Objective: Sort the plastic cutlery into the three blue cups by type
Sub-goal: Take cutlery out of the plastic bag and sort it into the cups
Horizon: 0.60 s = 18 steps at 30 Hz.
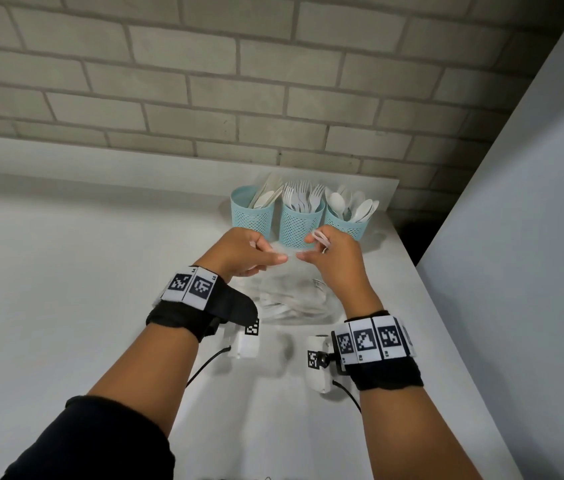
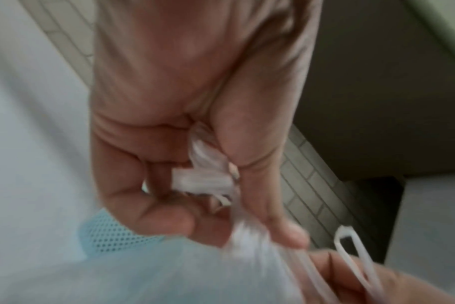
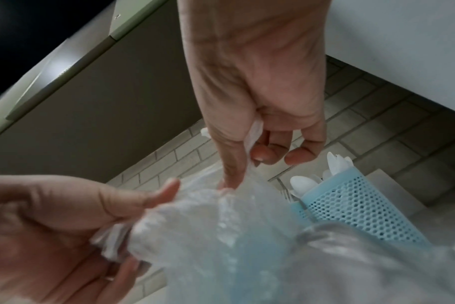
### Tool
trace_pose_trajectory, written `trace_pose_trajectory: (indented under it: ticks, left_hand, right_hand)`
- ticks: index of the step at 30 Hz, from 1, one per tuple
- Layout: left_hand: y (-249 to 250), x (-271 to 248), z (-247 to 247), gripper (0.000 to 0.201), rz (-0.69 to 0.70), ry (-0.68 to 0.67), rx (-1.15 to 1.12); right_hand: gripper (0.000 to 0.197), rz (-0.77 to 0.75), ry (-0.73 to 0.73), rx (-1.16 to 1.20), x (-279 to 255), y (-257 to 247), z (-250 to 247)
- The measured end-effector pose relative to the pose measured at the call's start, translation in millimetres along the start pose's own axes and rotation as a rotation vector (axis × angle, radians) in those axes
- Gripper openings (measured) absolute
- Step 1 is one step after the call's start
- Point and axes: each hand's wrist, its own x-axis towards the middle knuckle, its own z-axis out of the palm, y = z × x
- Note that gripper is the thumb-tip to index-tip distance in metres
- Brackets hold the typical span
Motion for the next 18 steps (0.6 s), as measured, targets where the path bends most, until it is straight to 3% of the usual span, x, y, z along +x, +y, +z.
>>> trace_pose_trajectory:
  ticks: [3, 6, 11, 13, 16, 18]
  left_hand:
    - [-8.6, 5.1, -2.8, 0.033, -0.136, -0.026, -0.237]
    - [-12.1, 6.0, -2.5, 0.023, -0.137, 0.004, -0.409]
    - [-8.9, 6.1, 3.2, 0.018, -0.089, -0.005, -0.455]
    - [-12.1, 8.2, 2.5, 0.018, -0.150, -0.047, -0.510]
    - [-21.5, 12.5, -4.3, 0.015, -0.266, -0.055, -0.725]
    - [-26.1, 13.3, -7.3, 0.016, -0.285, -0.035, -0.839]
  right_hand:
    - [0.014, 0.051, -0.123, -0.086, 0.3, 6.8, -5.6]
    - [0.016, 0.063, -0.301, -0.102, 0.8, 5.0, -11.8]
    - [0.032, -0.001, -0.168, -0.189, 3.3, -3.9, 5.4]
    - [0.031, 0.012, -0.145, -0.249, 2.2, 3.2, 13.5]
    - [0.044, 0.093, -0.189, -0.295, -1.1, 12.0, 10.6]
    - [0.037, 0.130, -0.212, -0.188, -2.7, 13.4, 4.4]
